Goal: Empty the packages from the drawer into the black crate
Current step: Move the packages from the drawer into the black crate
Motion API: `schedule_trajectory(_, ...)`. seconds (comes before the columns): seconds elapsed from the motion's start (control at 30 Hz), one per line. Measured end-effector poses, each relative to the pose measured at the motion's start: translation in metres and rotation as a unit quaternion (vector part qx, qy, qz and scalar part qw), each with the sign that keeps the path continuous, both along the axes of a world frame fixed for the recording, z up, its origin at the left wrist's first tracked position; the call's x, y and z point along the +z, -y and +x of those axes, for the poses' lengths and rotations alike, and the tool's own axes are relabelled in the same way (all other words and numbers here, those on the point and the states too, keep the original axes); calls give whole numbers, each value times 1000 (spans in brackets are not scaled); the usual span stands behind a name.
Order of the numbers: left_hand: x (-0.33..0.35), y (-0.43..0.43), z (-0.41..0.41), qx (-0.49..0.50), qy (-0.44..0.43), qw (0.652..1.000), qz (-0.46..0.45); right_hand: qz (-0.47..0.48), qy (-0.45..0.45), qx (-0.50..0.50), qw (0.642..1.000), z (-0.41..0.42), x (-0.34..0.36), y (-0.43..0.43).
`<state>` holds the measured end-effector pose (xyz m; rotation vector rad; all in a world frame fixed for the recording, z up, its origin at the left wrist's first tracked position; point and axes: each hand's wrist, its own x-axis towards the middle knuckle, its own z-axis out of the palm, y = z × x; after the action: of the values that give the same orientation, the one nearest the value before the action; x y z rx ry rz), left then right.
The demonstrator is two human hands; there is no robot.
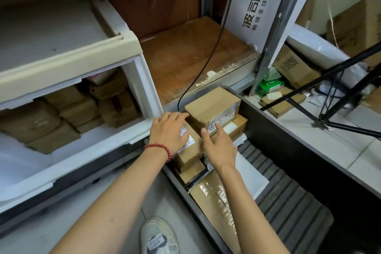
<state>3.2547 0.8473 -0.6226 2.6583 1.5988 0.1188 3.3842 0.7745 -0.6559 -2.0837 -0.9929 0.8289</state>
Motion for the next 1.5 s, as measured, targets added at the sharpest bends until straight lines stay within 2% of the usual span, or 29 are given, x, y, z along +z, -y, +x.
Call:
schedule_trajectory(0.1, 7, 15, -15, 15, -7, 1000, -6, 18, 82, 63, 994, -12, 11, 7)
schedule_trajectory(0.2, 15, 28, -36, 46, -8, 999, -15, 35, 174, 151, 973, -34, 23, 12)
schedule_trajectory(0.33, 27, 40, -80, 102, -44, 994, -9, 57, 231, 257, 937, -68, 32, 21)
schedule_trajectory(0.57, 69, 43, -178, 207, -104, 973, -16, 116, 220, 335, 909, -108, 60, 8)
schedule_trajectory(0.7, 84, 42, -220, 250, -95, 964, -14, 131, 213, 381, 890, -135, 71, -6)
schedule_trajectory(0.9, 65, 43, -258, 254, -80, 964, -22, 131, 197, 445, 864, -177, 69, -24)
schedule_trajectory(1.03, 44, 32, -290, 290, -61, 955, -29, 128, 178, 473, 853, -204, 58, -47)
schedule_trajectory(1.13, 25, 16, -311, 330, -34, 943, -29, 125, 159, 491, 848, -228, 47, -69)
schedule_trajectory(1.37, -15, -27, -332, 403, 68, 910, -68, 50, 181, 503, 844, -273, 21, -134)
schedule_trajectory(1.5, -26, -51, -341, 412, 146, 899, -26, 60, 156, 493, 854, -295, 12, -161)
